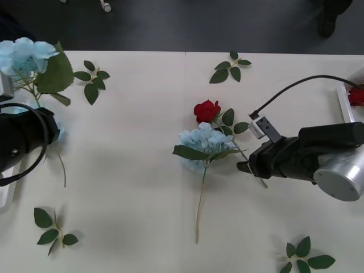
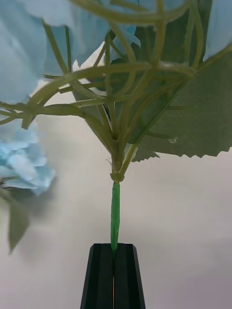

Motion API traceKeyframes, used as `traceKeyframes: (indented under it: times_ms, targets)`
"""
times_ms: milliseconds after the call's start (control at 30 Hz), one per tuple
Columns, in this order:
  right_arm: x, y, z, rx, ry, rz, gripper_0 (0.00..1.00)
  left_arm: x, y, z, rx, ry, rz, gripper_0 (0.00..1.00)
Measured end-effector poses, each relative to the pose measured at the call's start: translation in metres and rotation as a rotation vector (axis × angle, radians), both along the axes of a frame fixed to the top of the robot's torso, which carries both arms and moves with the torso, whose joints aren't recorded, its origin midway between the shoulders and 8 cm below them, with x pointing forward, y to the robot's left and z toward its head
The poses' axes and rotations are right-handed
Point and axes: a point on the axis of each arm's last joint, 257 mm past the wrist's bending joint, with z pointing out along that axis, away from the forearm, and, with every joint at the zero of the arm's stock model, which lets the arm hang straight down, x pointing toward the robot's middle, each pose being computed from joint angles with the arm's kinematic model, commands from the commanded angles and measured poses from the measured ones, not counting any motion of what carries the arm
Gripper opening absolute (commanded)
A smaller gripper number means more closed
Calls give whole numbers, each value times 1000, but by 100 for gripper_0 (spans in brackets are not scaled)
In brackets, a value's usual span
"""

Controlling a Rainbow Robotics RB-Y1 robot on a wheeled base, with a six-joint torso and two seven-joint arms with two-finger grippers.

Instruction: Put the red flowers into the right box and the blue flowers into the left box

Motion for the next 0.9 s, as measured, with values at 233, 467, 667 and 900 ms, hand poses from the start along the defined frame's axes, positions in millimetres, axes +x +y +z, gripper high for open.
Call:
traceKeyframes:
  times_ms: [233,467,667,900]
  targets:
    - [-4,-4,-22,-11,41,-14,100,-20,83,13,77,60,86,0]
    - [6,12,-26,51,46,-44,100,-16,168,1,25,131,212,0]
    - [10,22,-32,76,42,-43,100,2,238,-13,-72,112,334,0]
    - [19,29,-34,51,13,-11,100,16,291,-36,-97,74,420,0]
